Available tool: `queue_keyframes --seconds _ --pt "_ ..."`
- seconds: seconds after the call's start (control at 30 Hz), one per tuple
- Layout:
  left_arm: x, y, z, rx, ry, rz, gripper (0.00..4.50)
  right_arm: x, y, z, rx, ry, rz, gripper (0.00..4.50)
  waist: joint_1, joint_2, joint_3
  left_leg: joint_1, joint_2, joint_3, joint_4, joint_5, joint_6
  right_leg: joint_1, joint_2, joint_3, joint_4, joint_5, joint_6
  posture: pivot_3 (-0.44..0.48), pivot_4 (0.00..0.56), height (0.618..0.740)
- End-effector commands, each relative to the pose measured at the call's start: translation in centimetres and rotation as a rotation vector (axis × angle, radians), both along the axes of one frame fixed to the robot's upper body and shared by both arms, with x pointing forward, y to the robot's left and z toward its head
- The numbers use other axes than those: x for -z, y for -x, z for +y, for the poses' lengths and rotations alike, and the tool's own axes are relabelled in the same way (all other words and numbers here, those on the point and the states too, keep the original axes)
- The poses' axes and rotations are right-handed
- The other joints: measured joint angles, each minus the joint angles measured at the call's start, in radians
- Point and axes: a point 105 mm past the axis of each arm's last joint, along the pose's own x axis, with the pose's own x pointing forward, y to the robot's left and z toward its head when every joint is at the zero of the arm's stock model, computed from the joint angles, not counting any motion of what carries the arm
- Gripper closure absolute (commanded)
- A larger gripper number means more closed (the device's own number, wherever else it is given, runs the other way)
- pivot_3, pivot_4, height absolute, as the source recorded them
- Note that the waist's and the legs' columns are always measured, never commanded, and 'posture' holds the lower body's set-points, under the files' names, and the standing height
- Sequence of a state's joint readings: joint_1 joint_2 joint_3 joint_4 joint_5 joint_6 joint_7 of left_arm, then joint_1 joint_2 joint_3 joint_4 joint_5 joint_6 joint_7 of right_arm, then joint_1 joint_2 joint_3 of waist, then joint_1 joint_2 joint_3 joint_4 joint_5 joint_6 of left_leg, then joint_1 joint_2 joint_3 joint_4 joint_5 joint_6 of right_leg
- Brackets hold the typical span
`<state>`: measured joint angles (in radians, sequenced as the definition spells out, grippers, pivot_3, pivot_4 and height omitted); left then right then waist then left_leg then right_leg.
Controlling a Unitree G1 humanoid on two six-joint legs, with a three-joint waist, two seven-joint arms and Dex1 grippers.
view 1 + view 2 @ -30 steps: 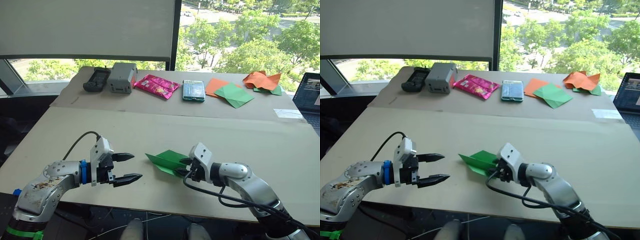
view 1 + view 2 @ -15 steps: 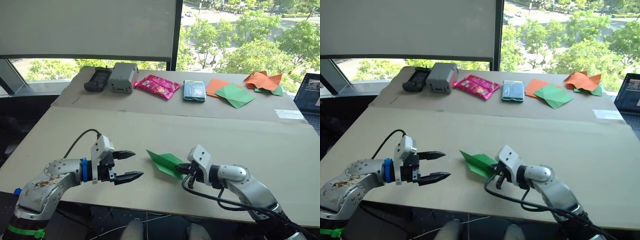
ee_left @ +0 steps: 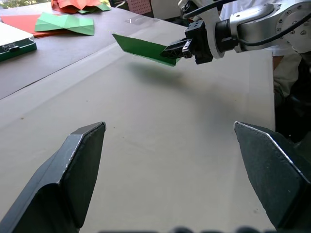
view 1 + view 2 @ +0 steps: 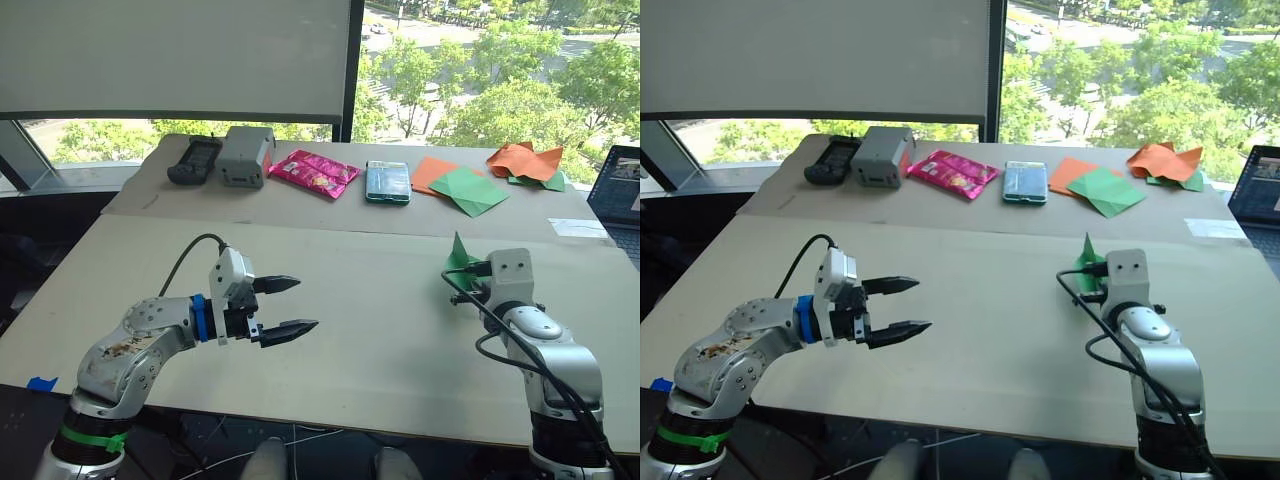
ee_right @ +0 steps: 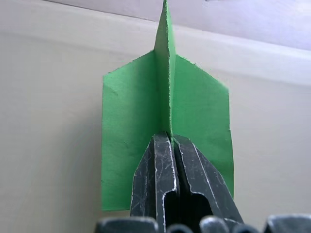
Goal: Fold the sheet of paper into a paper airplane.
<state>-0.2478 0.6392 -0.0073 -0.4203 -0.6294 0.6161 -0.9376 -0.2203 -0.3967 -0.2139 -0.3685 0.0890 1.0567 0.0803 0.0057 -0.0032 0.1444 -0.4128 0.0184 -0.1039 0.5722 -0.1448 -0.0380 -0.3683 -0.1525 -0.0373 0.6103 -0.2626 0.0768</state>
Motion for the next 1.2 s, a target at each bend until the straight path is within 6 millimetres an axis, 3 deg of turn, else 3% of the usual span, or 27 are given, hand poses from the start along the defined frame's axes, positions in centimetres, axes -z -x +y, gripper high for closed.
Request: queue_keyframes --seconds 0.03,0.27,0.4,0.53,0.63,0.7,0.77,0.83,0.9,1.0,1.1,1.2 --pt "-1.1 0.3 -0.6 0.037 -0.008 -0.060 0.00 -0.7 0.1 -0.5 0.046 0.011 -0.021 4.49 -0.003 0.000 0.000 0.000 0.000 0.000 0.000 0.000 0.000 0.000 0.000 0.000 0.000 0.000 0.000 0.000 0.150 0.706" --pt "-1.6 0.3 -1.0 0.058 -0.008 -0.068 0.00 -0.4 0.2 -0.5 0.057 -0.009 -0.003 4.49 -0.007 0.000 0.000 0.000 0.000 0.000 0.000 0.000 0.000 0.000 0.000 0.000 0.000 0.000 0.000 0.000 0.150 0.706" --pt "-1.6 0.3 -1.0 0.057 -0.014 -0.070 0.00 -0.8 0.1 -0.7 0.066 -0.019 -0.028 3.22 -0.008 0.000 0.000 -0.001 0.000 0.000 0.000 0.001 0.001 0.000 0.000 0.000 0.000 0.000 0.000 0.000 0.150 0.706" --pt "-2.0 0.2 -0.9 0.041 -0.023 -0.073 0.00 -4.0 -0.4 -0.6 0.054 -0.049 -0.196 1.85 -0.008 0.000 0.000 -0.001 0.000 0.000 0.000 0.001 0.001 0.000 0.000 0.000 0.000 0.000 0.000 0.000 0.150 0.706" --pt "-1.9 -0.1 -0.5 0.003 -0.030 -0.064 0.00 -5.7 -0.6 0.7 -0.029 -0.061 -0.282 0.80 -0.012 0.001 0.000 -0.001 0.000 0.000 0.000 0.001 0.001 0.000 0.000 0.000 0.000 0.000 0.000 0.000 0.150 0.706" --pt "-1.7 -0.8 0.1 -0.067 -0.026 -0.047 0.00 -7.5 -0.7 3.5 -0.197 -0.082 -0.372 0.16 -0.017 0.001 0.000 -0.001 0.000 -0.001 0.000 0.001 0.001 0.000 0.000 0.000 0.000 0.000 0.000 0.000 0.150 0.706" --pt "-1.4 -2.3 1.3 -0.205 -0.032 -0.065 0.00 -8.5 0.7 9.0 -0.543 -0.147 -0.419 0.05 -0.019 0.001 0.001 -0.001 0.000 -0.001 0.000 0.001 0.001 0.000 0.000 0.000 0.000 0.000 0.000 0.000 0.150 0.706" --pt "-1.3 -3.2 2.1 -0.297 -0.012 -0.062 0.00 -8.4 2.2 11.7 -0.731 -0.213 -0.411 0.05 -0.023 0.001 0.001 0.000 0.000 -0.001 0.000 0.001 0.001 0.001 0.001 0.000 0.000 0.000 0.000 0.000 0.150 0.706" --pt "-1.3 -3.7 2.7 -0.364 0.015 -0.051 0.00 -7.9 3.4 12.9 -0.834 -0.258 -0.389 0.05 -0.020 0.000 0.001 0.002 0.002 -0.002 0.000 0.001 0.001 0.003 0.003 0.000 0.000 0.000 0.000 0.000 0.150 0.706" --pt "0.1 -4.4 4.9 -0.526 0.003 -0.042 0.00 -5.5 4.1 13.8 -0.924 -0.238 -0.297 0.05 -0.017 0.000 0.001 0.003 0.002 -0.002 0.000 -0.001 -0.001 0.005 0.003 0.000 -0.002 0.000 0.000 0.000 0.150 0.706" --pt "1.6 -4.0 7.0 -0.633 0.006 -0.028 0.00 -2.7 4.0 13.6 -0.903 -0.280 -0.222 0.05 -0.017 -0.001 0.001 0.003 0.002 -0.002 0.000 -0.004 -0.007 0.005 0.003 0.000 -0.002 0.000 0.000 0.000 0.150 0.706" --pt "2.5 -3.6 7.8 -0.672 -0.009 -0.027 0.00 -1.0 3.4 12.8 -0.843 -0.287 -0.205 0.05 -0.015 -0.001 0.001 0.003 0.002 -0.002 -0.001 -0.005 -0.007 0.004 0.003 0.000 -0.002 -0.001 -0.001 0.000 0.150 0.706"
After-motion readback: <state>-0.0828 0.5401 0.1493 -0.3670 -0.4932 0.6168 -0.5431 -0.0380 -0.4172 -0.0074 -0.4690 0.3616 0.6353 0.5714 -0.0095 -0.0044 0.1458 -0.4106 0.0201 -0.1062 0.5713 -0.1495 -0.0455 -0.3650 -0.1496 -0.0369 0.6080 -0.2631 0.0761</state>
